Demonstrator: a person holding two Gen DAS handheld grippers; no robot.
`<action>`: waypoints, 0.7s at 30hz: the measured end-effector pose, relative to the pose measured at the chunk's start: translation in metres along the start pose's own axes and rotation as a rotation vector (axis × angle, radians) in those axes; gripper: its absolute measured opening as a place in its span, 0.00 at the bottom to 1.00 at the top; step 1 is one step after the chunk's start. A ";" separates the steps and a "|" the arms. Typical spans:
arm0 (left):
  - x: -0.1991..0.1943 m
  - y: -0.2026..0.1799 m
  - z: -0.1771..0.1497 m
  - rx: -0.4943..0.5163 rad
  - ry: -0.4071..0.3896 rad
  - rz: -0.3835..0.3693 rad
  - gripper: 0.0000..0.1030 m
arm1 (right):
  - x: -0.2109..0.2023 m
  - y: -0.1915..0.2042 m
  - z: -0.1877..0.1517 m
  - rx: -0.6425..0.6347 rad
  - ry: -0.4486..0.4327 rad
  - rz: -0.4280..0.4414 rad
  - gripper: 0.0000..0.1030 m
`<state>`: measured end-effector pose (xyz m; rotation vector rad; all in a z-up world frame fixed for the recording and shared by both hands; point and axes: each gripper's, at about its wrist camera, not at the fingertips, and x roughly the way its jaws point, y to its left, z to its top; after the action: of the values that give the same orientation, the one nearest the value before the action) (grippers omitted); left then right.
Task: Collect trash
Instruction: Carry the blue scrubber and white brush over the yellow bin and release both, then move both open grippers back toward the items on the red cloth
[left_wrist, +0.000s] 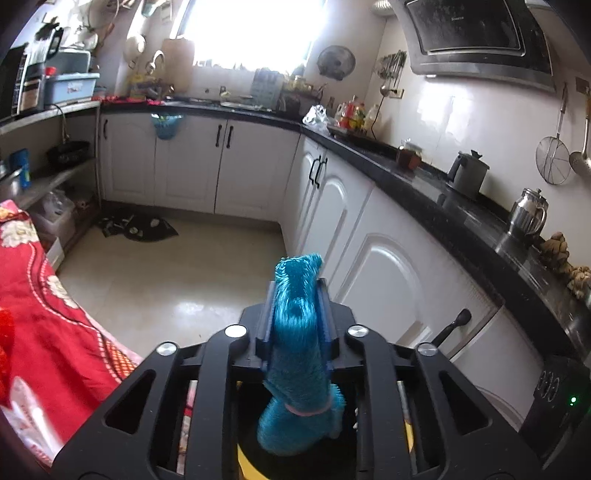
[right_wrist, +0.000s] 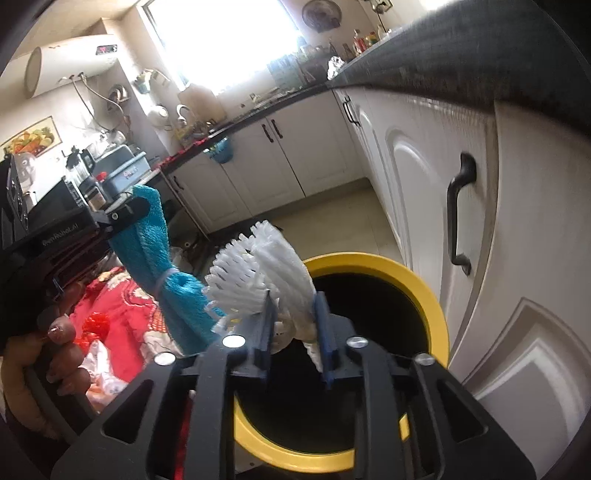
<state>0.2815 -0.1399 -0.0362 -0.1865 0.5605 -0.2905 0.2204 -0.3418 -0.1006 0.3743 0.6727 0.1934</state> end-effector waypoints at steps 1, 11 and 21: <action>0.002 0.001 -0.001 -0.004 0.008 -0.001 0.33 | 0.002 -0.001 0.000 0.000 0.001 -0.008 0.37; -0.016 0.035 -0.001 -0.086 0.042 0.044 0.83 | -0.013 -0.008 -0.003 -0.004 -0.038 -0.087 0.65; -0.068 0.058 0.002 -0.116 -0.001 0.063 0.90 | -0.051 0.009 -0.004 -0.064 -0.106 -0.156 0.77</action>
<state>0.2405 -0.0636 -0.0152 -0.2810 0.5816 -0.1967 0.1785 -0.3479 -0.0707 0.2672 0.5864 0.0467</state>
